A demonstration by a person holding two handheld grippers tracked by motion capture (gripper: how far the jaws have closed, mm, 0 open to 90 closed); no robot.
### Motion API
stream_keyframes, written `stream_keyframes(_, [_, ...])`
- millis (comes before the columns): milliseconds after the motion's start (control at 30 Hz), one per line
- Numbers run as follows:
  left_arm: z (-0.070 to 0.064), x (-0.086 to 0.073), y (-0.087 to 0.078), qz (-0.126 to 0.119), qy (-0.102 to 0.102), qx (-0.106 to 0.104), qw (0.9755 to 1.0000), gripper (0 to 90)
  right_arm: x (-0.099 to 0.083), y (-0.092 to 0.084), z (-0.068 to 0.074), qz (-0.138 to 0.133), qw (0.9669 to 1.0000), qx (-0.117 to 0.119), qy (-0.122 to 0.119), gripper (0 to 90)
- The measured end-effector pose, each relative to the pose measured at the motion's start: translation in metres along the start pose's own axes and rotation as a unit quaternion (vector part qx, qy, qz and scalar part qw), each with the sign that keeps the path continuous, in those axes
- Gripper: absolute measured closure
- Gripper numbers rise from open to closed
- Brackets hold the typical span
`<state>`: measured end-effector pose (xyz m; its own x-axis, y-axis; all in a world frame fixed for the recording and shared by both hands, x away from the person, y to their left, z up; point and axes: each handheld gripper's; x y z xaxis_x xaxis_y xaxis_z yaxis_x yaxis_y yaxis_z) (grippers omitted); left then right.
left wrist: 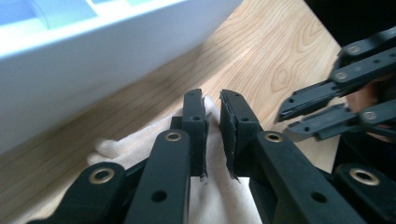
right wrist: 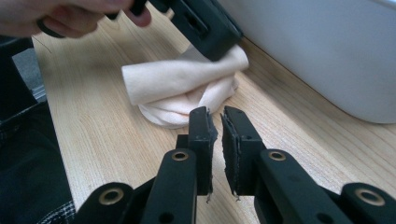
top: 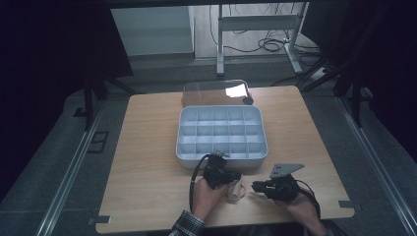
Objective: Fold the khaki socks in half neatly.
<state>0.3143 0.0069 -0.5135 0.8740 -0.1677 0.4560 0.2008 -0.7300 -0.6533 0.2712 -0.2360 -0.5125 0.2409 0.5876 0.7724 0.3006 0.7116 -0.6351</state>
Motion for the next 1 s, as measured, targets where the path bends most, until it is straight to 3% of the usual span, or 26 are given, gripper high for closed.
stream_keyframes(333, [0.004,0.001,0.005,0.009,0.003,-0.001,1.0,83.7,0.018,0.003,0.007,-0.017,0.9996,0.019,-0.014,84.9])
stream_keyframes(700, [0.01,0.0,0.002,0.011,0.009,-0.005,0.9999,89.0,0.047,0.033,0.024,-0.023,0.9974,0.053,-0.044,87.2])
stream_keyframes(833, [0.012,-0.003,-0.001,0.008,0.009,-0.002,0.9999,89.0,0.043,0.042,0.026,-0.005,0.9976,0.049,-0.048,87.1])
stream_keyframes(1000, [0.015,-0.008,-0.008,0.003,0.008,0.002,1.0,88.8,0.031,0.037,0.021,-0.004,0.9986,0.039,-0.035,87.1])
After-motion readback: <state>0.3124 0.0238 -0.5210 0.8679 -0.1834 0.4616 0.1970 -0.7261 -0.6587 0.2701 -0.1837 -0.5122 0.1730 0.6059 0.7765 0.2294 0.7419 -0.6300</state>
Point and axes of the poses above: each handheld gripper's, and its own axes: y roughly forward along the jaws, x roughly out of its top, z roughly to its left, and after that the axes turned 13 degrees about -y, right-handed
